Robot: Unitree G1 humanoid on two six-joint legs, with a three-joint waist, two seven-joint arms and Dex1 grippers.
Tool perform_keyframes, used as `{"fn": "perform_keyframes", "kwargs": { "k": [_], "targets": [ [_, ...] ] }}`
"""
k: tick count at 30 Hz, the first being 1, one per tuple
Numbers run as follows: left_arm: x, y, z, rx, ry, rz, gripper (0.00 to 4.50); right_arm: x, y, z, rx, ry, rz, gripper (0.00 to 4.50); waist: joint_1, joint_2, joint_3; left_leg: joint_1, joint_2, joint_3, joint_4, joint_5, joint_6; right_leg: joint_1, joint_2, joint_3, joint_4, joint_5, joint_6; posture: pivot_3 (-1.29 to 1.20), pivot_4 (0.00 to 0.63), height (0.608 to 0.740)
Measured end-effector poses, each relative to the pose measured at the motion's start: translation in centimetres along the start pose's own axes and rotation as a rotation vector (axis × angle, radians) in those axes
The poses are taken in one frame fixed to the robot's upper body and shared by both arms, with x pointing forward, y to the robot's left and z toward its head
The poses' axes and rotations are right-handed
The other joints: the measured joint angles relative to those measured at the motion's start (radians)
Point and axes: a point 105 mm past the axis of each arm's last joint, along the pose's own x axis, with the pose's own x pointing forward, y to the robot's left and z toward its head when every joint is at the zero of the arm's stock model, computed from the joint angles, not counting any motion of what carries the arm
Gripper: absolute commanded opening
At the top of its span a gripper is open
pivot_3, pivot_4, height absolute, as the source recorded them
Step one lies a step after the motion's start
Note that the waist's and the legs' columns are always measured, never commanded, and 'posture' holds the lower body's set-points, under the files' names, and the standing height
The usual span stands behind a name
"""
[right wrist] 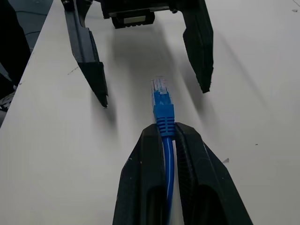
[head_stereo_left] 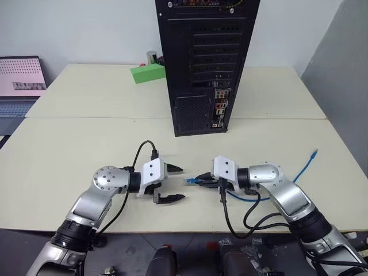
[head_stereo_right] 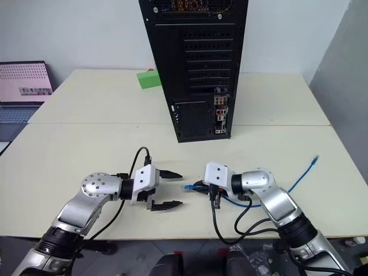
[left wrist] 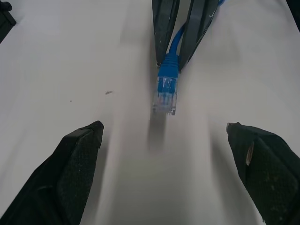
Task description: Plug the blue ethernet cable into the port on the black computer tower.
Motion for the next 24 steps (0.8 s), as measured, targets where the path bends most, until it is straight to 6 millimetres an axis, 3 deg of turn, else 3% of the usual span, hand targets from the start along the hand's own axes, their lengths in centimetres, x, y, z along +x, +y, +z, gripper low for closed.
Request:
{"fn": "perform_keyframes", "kwargs": {
  "k": [6, 16, 22, 24],
  "targets": [
    [0.2, -0.05, 0.27, 0.012, -0.014, -0.027, 2.33, -0.11, 0.21, 0.33, -0.01, -0.006, 0.013, 0.07, 0.0, 0.0, 0.0, 0.0, 0.0, 0.0, 0.0, 0.0, 0.0, 0.0, 0.0, 0.0, 0.0, 0.0, 0.0, 0.0, 0.15, 0.74],
    [0.76, -0.3, 0.73, 0.02, -0.032, -0.06, 0.33, -0.27, 0.25, 0.12, -0.014, 0.007, 0.02, 0.05, 0.0, 0.0, 0.0, 0.0, 0.0, 0.0, 0.0, 0.0, 0.0, 0.0, 0.0, 0.0, 0.0, 0.0, 0.0, 0.0, 0.15, 0.74],
    [1.0, -0.41, 0.68, 0.017, -0.035, -0.064, 0.27, -0.38, 0.24, -0.05, -0.018, 0.019, 0.02, 0.05, 0.0, 0.0, 0.0, 0.0, 0.0, 0.0, 0.0, 0.0, 0.0, 0.0, 0.0, 0.0, 0.0, 0.0, 0.0, 0.0, 0.15, 0.74],
    [1.06, -0.42, 0.65, 0.021, -0.036, -0.064, 0.27, -0.39, 0.2, -0.09, -0.021, 0.024, 0.018, 0.76, 0.0, 0.0, 0.0, 0.0, 0.0, 0.0, 0.0, 0.0, 0.0, 0.0, 0.0, 0.0, 0.0, 0.0, 0.0, 0.0, 0.15, 0.74]
  ]
}}
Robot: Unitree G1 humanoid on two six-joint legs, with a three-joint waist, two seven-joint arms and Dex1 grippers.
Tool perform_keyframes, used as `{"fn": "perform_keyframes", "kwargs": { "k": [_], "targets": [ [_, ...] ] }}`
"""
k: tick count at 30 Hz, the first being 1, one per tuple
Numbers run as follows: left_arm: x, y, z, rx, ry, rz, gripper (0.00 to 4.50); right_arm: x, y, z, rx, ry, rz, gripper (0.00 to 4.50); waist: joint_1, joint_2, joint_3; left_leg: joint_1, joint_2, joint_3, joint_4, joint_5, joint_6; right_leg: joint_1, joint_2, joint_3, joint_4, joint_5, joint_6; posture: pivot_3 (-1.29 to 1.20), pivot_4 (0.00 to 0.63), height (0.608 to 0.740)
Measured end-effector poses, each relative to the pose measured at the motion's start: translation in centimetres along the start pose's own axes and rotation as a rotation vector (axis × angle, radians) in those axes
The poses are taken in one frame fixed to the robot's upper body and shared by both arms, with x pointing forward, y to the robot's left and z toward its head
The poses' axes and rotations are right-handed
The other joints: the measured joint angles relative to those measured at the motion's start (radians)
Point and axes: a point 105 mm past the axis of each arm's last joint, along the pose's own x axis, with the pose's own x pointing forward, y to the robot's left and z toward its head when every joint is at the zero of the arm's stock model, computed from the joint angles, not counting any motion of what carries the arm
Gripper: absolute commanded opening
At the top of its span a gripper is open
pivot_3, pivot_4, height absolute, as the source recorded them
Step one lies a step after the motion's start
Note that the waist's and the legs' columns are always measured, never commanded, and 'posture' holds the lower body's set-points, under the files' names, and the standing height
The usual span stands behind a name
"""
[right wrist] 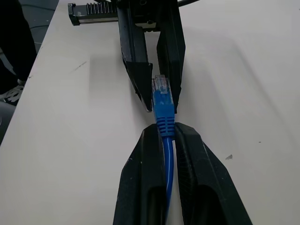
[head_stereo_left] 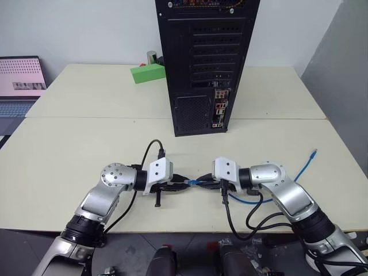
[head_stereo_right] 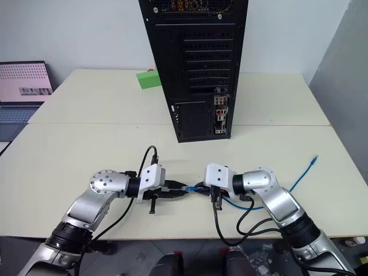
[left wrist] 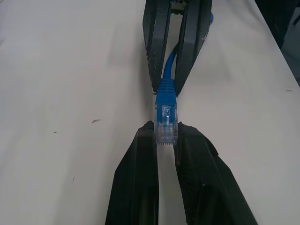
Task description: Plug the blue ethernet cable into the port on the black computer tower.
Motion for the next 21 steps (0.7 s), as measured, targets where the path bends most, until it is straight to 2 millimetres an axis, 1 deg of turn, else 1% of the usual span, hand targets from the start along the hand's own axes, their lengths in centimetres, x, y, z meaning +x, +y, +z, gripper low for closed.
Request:
{"fn": "perform_keyframes", "kwargs": {
  "k": [2, 6, 9, 10, 11, 13, 15, 16, 17, 21],
  "targets": [
    [0.0, 0.0, 0.1, 0.013, -0.005, 0.0, 0.27, -0.1, 0.0, -0.1, -0.002, 0.006, 0.0, 1.21, 0.0, 0.0, 0.0, 0.0, 0.0, 0.0, 0.0, 0.0, 0.0, 0.0, 0.0, 0.0, 0.0, 0.0, 0.0, 0.0, 0.15, 0.74],
    [0.2, 0.0, 0.4, 0.075, -0.027, 0.005, 0.27, -0.8, -0.2, -0.5, -0.013, 0.041, 0.014, 2.1, 0.001, 0.0, 0.0, 0.0, 0.0, 0.0, 0.0, 0.0, 0.0, 0.0, 0.0, 0.0, 0.0, 0.0, 0.0, 0.0, 0.15, 0.74],
    [0.5, 0.2, 0.7, 0.154, -0.052, 0.034, 0.27, -2.7, -0.9, -1.0, -0.011, 0.074, 0.008, 2.67, 0.003, 0.0, 0.0, 0.0, -0.001, 0.0, 0.0, 0.0, 0.0, 0.0, -0.001, 0.0, 0.0, 0.0, 0.0, 0.0, 0.15, 0.74],
    [0.5, 0.3, 0.7, 0.171, -0.053, 0.043, 0.27, -3.3, -1.4, -1.0, -0.017, 0.081, -0.011, 2.94, 0.002, 0.0, 0.0, 0.0, 0.0, 0.0, 0.0, 0.0, 0.0, 0.0, 0.0, 0.0, 0.0, 0.0, 0.0, 0.0, 0.15, 0.74],
    [0.5, 0.6, 0.6, 0.233, -0.046, 0.054, 0.27, -3.9, -1.6, -0.9, 0.003, 0.077, -0.015, 3.16, 0.001, 0.0, 0.0, 0.0, 0.0, 0.0, 0.0, 0.0, 0.0, 0.0, 0.0, 0.0, 0.0, 0.0, 0.0, 0.0, 0.15, 0.74],
    [0.3, 0.9, 0.6, 0.318, -0.041, 0.075, 0.27, -4.8, -1.8, -0.9, 0.051, 0.07, -0.022, 3.18, 0.002, 0.0, 0.0, 0.0, 0.0, 0.0, 0.0, 0.0, 0.0, 0.0, 0.0, 0.0, 0.0, 0.0, 0.0, 0.0, 0.15, 0.74],
    [0.3, 1.0, 0.7, 0.384, -0.049, 0.092, 0.27, -5.4, -1.8, -0.7, 0.093, 0.049, -0.024, 3.18, 0.002, 0.0, 0.0, 0.0, 0.0, 0.0, 0.0, 0.0, 0.0, 0.0, 0.0, 0.0, 0.0, 0.0, 0.0, 0.0, 0.15, 0.74],
    [0.3, 1.1, 1.1, 0.539, -0.076, 0.12, 0.27, -5.6, -1.5, -0.2, 0.188, -0.007, -0.012, 3.18, 0.004, 0.0, 0.0, 0.0, 0.0, 0.0, 0.0, 0.0, 0.0, 0.0, -0.001, 0.0, 0.0, 0.0, 0.0, 0.0, 0.15, 0.74],
    [0.3, 1.0, 1.3, 0.63, -0.09, 0.13, 0.27, -5.6, -1.2, 0.2, 0.239, -0.042, -0.004, 3.18, 0.003, 0.0, 0.0, 0.0, 0.0, 0.0, 0.0, 0.0, 0.0, 0.001, -0.001, 0.0, 0.0, 0.0, 0.0, 0.0, 0.15, 0.74],
    [0.1, 0.7, 2.0, 0.868, -0.146, 0.158, 0.27, -4.9, -0.5, 0.8, 0.381, -0.123, 0.008, 3.18, 0.003, 0.0, 0.0, 0.0, 0.0, 0.0, 0.0, 0.0, 0.0, 0.001, -0.001, 0.0, -0.001, 0.0, 0.0, 0.0, 0.15, 0.74]
  ]
}}
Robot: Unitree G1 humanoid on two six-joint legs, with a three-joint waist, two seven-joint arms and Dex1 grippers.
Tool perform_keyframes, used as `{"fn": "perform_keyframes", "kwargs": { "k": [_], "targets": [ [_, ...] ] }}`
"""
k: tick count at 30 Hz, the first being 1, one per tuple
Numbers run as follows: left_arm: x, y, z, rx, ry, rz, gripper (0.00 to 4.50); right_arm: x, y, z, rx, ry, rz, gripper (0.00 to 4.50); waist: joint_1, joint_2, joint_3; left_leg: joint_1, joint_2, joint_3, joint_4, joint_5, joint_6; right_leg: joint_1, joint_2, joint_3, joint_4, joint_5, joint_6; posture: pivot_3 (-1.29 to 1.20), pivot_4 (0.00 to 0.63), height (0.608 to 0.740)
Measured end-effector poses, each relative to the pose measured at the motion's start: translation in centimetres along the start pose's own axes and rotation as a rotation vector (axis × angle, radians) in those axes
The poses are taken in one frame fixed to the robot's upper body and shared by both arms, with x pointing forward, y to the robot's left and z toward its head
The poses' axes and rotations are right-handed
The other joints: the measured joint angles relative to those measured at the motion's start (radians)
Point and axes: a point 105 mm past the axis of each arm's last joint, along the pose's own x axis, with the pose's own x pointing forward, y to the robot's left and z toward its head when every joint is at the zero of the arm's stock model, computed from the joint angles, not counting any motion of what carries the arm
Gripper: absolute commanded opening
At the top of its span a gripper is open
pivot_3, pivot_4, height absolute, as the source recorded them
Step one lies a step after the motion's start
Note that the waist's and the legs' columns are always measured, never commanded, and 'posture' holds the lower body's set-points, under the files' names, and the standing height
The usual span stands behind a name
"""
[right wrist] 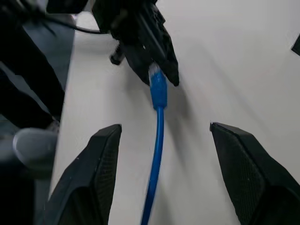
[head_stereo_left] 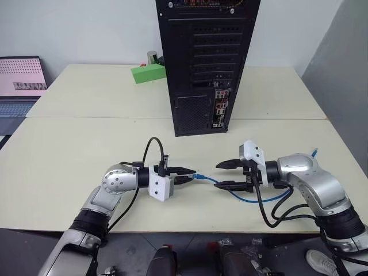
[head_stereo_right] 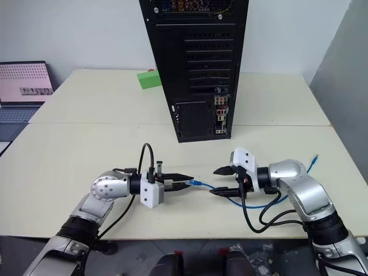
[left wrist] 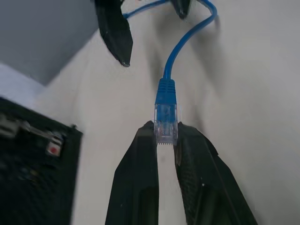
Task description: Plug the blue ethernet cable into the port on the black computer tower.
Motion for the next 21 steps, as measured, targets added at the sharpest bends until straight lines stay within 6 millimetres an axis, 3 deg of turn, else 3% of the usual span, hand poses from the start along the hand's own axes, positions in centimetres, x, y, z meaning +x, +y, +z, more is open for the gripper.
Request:
{"fn": "perform_keyframes", "kwargs": {
  "k": [5, 12, 16, 21],
  "targets": [
    [-0.2, 0.4, 0.5, 0.133, -0.048, 0.064, 0.27, 1.5, 0.7, 0.5, 0.113, -0.075, 0.004, 3.18, 0.0, 0.0, 0.0, 0.0, 0.0, 0.0, 0.0, 0.0, 0.0, 0.0, 0.0, 0.0, 0.0, 0.0, 0.0, 0.0, 0.15, 0.74],
    [-0.1, 0.6, 0.6, 0.187, -0.061, 0.092, 0.27, 2.3, 1.3, 0.8, 0.188, -0.118, 0.018, 3.18, 0.0, 0.0, 0.0, 0.0, 0.0, 0.0, 0.0, 0.0, 0.0, 0.0, 0.0, -0.001, 0.0, 0.0, 0.0, 0.0, 0.15, 0.74],
    [0.0, 0.9, 0.6, 0.204, -0.061, 0.111, 0.27, 2.4, 1.3, 0.8, 0.207, -0.119, 0.011, 2.56, -0.001, 0.0, 0.0, 0.0, 0.0, 0.0, 0.0, 0.0, 0.0, 0.0, 0.0, -0.001, 0.0, 0.0, 0.0, 0.0, 0.15, 0.74],
    [0.0, 1.0, 0.5, 0.216, -0.055, 0.127, 0.27, 2.5, 1.3, 0.9, 0.222, -0.127, 0.006, 1.44, -0.001, 0.0, 0.0, 0.0, 0.0, 0.0, 0.0, 0.0, 0.0, 0.0, 0.0, -0.001, 0.0, 0.0, 0.0, 0.0, 0.15, 0.74]
  ]
}}
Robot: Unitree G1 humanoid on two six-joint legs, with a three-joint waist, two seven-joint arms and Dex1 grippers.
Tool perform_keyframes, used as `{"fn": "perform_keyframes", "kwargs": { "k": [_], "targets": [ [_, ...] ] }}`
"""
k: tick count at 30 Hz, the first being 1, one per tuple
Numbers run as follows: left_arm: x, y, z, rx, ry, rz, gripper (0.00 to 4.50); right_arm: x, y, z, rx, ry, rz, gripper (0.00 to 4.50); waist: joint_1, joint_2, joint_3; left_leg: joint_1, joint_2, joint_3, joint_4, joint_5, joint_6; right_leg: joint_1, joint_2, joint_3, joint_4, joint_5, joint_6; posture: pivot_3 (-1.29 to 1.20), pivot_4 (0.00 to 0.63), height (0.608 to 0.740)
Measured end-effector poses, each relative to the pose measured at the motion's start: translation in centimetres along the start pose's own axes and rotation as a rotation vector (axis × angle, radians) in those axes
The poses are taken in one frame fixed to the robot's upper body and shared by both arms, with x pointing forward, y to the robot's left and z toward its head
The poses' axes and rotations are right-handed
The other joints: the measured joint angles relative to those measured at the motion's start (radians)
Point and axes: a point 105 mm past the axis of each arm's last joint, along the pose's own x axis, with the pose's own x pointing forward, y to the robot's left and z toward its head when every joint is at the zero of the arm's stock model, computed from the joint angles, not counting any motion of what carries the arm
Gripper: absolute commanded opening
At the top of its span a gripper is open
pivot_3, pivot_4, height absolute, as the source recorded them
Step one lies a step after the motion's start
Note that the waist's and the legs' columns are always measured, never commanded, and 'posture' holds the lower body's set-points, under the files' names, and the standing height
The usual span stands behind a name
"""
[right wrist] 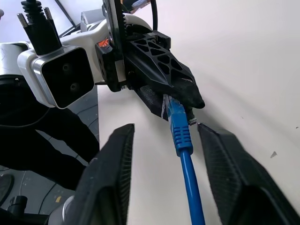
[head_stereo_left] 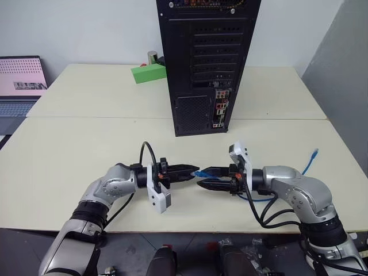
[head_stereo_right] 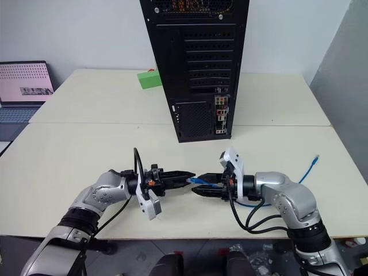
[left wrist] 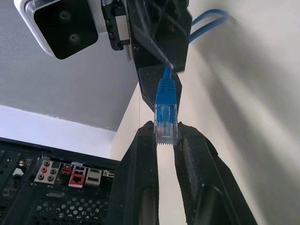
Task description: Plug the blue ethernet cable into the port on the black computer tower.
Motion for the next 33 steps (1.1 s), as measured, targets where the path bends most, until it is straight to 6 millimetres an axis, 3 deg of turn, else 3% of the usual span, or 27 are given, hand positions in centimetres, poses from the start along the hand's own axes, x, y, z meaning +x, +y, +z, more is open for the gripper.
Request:
{"fn": "perform_keyframes", "kwargs": {
  "k": [7, 15, 16, 17, 23, 27, 30, 33],
  "targets": [
    [-0.1, 0.2, 0.1, 0.017, -0.004, 0.014, 0.27, -0.1, -0.2, 0.2, -0.001, 0.002, -0.016, 0.0, 0.0, 0.0, 0.0, 0.0, 0.0, 0.0, 0.0, 0.0, 0.0, 0.0, 0.0, 0.0, 0.0, 0.0, 0.0, 0.0, 0.15, 0.74],
    [-0.3, 0.3, 0.2, 0.015, 0.001, 0.031, 0.27, 0.0, -0.3, 0.5, 0.009, -0.002, -0.001, 0.01, 0.0, 0.0, 0.0, 0.0, 0.0, 0.0, 0.0, 0.0, 0.0, 0.0, 0.0, 0.0, 0.0, 0.0, 0.0, 0.0, 0.15, 0.74],
    [-0.3, 0.3, 0.2, 0.01, 0.003, 0.034, 0.97, 0.0, -0.4, 0.5, 0.01, -0.002, -0.002, 0.01, 0.0, 0.0, 0.0, 0.0, 0.0, 0.0, 0.0, 0.0, 0.0, 0.0, 0.0, 0.0, 0.0, 0.0, 0.0, 0.0, 0.15, 0.74],
    [-0.2, 0.3, 0.1, -0.009, 0.007, 0.04, 1.01, 0.0, -0.4, 0.6, 0.011, 0.0, 0.001, 0.01, 0.0, 0.0, 0.0, 0.0, 0.0, 0.0, 0.0, 0.0, 0.0, 0.0, 0.0, 0.0, 0.0, 0.0, 0.0, 0.0, 0.15, 0.74],
    [-0.7, -0.7, -0.9, -0.195, 0.092, 0.026, 2.33, -0.5, -0.8, 1.1, -0.01, 0.011, -0.004, 0.01, -0.002, 0.0, 0.0, 0.0, 0.0, 0.0, 0.0, 0.0, 0.0, 0.0, 0.0, 0.0, 0.0, 0.0, 0.0, 0.0, 0.15, 0.74],
    [-1.8, -1.0, -2.3, -0.459, 0.22, 0.108, 3.09, -1.6, -1.5, 1.8, -0.053, -0.011, -0.071, 0.01, -0.001, 0.0, 0.0, 0.0, 0.0, 0.0, 0.0, 0.0, 0.0, 0.0, 0.0, 0.0, 0.0, 0.0, 0.0, 0.0, 0.15, 0.74],
    [-2.0, 0.1, -3.3, -0.725, 0.29, 0.247, 3.78, -2.5, -2.7, 3.5, -0.106, -0.084, -0.214, 0.01, -0.001, 0.0, 0.0, 0.0, 0.0, -0.001, 0.0, 0.0, 0.0, 0.0, 0.0, 0.0, 0.001, 0.0, 0.0, 0.0, 0.15, 0.74],
    [-1.7, 1.4, -3.3, -0.875, 0.299, 0.31, 4.47, -2.3, -3.6, 4.9, -0.125, -0.156, -0.34, 0.01, -0.004, 0.0, 0.0, 0.0, 0.001, -0.001, 0.0, 0.0, 0.0, 0.0, 0.001, 0.0, 0.001, 0.0, 0.0, 0.0, 0.15, 0.74]
  ]
}}
